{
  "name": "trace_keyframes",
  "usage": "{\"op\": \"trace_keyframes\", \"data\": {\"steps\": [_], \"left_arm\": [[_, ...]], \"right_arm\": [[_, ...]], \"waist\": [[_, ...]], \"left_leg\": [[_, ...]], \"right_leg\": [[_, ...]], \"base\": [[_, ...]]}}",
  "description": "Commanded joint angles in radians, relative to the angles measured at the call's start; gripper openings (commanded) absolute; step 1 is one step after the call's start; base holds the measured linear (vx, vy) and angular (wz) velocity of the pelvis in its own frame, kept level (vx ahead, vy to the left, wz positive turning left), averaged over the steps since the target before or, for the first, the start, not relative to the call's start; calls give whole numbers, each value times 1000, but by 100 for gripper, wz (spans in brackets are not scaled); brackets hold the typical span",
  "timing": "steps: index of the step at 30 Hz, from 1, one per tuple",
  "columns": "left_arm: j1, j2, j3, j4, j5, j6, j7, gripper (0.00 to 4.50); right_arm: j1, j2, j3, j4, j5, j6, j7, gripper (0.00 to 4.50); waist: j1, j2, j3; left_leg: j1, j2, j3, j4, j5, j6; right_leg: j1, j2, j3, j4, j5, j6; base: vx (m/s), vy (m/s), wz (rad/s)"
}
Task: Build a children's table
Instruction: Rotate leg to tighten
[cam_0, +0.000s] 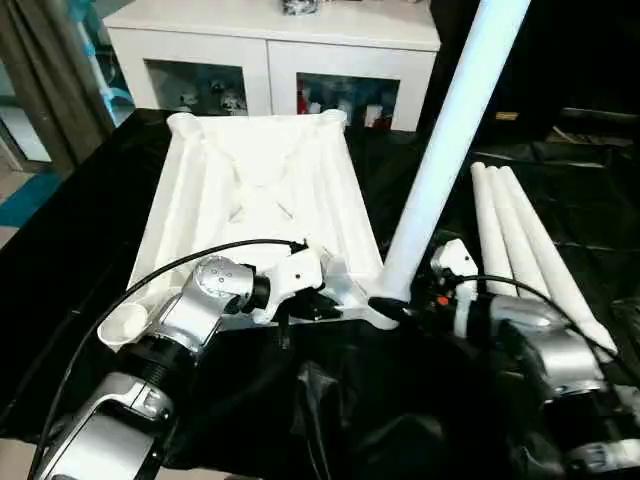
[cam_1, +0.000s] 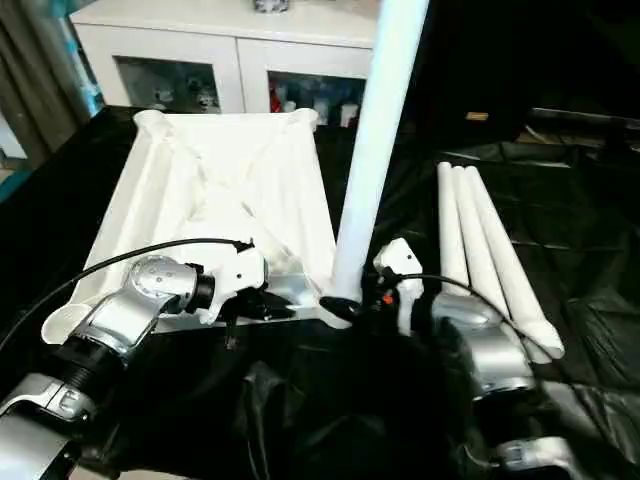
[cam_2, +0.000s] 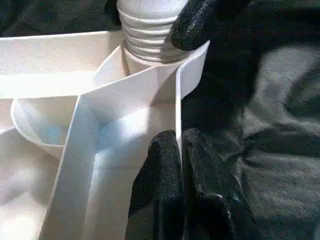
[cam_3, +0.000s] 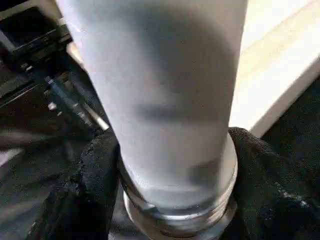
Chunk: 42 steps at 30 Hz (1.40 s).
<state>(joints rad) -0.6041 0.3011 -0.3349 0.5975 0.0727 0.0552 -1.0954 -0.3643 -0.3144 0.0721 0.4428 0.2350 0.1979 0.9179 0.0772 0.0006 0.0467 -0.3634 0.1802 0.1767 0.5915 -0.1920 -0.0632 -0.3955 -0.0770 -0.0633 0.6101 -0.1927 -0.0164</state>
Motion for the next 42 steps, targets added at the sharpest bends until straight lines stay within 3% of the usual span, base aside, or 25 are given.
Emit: {"op": "trace_keyframes", "data": {"steps": [1,4,7,9,12,14,16,17,20,26,27,31,34,38,41,42], "left_arm": [[-34,-47,11,85,37,72,145,0],[-73,-89,39,142,48,110,267,0],[-110,-139,60,185,51,152,376,0],[-124,-173,63,192,49,164,411,0],[-130,-203,57,192,48,159,411,0],[-133,-216,51,193,47,151,402,0],[-124,-211,36,184,46,121,366,0],[-122,-208,33,183,45,123,359,0],[-98,-176,13,157,43,92,288,0],[-37,-93,-16,80,15,31,95,0],[-20,-63,-28,59,5,6,33,0],[-1,-26,-44,39,-6,-27,-44,0],[8,-7,-46,20,-16,-18,-92,0],[13,6,-47,9,-20,-24,-128,0],[10,6,-47,14,-21,-28,-133,0],[9,6,-47,16,-21,-29,-134,0]], "right_arm": [[-17,66,-20,112,-56,-9,-198,278],[-42,131,-38,171,-71,-1,-334,277],[-88,213,-55,241,-94,2,-503,277],[-127,271,-76,284,-70,12,-555,277],[-157,313,-68,312,-63,-17,-545,277],[-173,330,-68,325,-59,-31,-528,347],[-182,323,-55,327,-73,-44,-507,350],[-182,318,-51,327,-81,-49,-502,376],[-163,274,-28,286,-86,-51,-414,376],[-93,142,5,141,-49,-22,-188,376],[-71,95,15,92,-37,-2,-115,376],[-39,10,36,28,-31,18,5,376],[-24,-51,41,-11,-24,32,80,376],[-13,-101,48,-46,-7,57,148,376],[-18,-105,50,-42,-9,57,153,376],[-21,-103,48,-39,-8,60,149,353]], "waist": [[0,-5,-49],[-17,-8,-40],[-28,-7,-36],[-31,-6,-38],[-35,-3,-40],[-38,-2,-40],[-40,-1,-41],[-42,0,-42],[-40,0,-43],[-32,-5,-52],[-31,-4,-54],[-23,-1,-65],[-10,-1,-69],[-1,-3,-67],[2,-7,-59],[4,-6,-58]], "left_leg": [[11,52,-15,-78,-238,35],[21,46,-23,-84,-338,-9],[27,42,-31,-85,-396,-19],[27,43,-34,-88,-406,-14],[22,47,-35,-96,-399,-6],[23,49,-36,-98,-413,-8],[20,49,-35,-100,-412,-4],[20,50,-34,-101,-411,-3],[19,50,-31,-101,-396,7],[12,54,-22,-93,-282,53],[13,55,-18,-89,-250,67],[8,55,-14,-76,-88,122],[11,57,-10,-67,-37,150],[10,59,-8,-67,-51,157],[11,60,-7,-72,-126,121],[15,60,-7,-74,-153,102]], "right_leg": [[42,-79,48,-87,-282,-215],[32,-79,44,-107,-488,-150],[24,-81,37,-124,-606,-105],[24,-83,35,-130,-618,-90],[29,-81,34,-130,-541,-105],[29,-80,35,-127,-509,-117],[32,-80,36,-123,-471,-132],[32,-81,38,-122,-451,-140],[34,-80,42,-119,-401,-160],[50,-81,47,-104,-273,-200],[47,-80,48,-98,-220,-218],[58,-74,44,-65,33,-284],[59,-71,41,-53,128,-312],[59,-75,40,-56,86,-315],[55,-76,42,-69,-49,-289],[53,-77,43,-74,-99,-277]], "base": [[0,0,0],[-38,1,-2],[0,0,0],[0,0,0],[0,0,0],[0,0,0],[0,0,0],[0,0,0],[0,0,0],[11,-4,0],[72,-27,4],[70,-18,0],[20,1,0],[0,0,0],[0,0,0],[0,0,0]]}}
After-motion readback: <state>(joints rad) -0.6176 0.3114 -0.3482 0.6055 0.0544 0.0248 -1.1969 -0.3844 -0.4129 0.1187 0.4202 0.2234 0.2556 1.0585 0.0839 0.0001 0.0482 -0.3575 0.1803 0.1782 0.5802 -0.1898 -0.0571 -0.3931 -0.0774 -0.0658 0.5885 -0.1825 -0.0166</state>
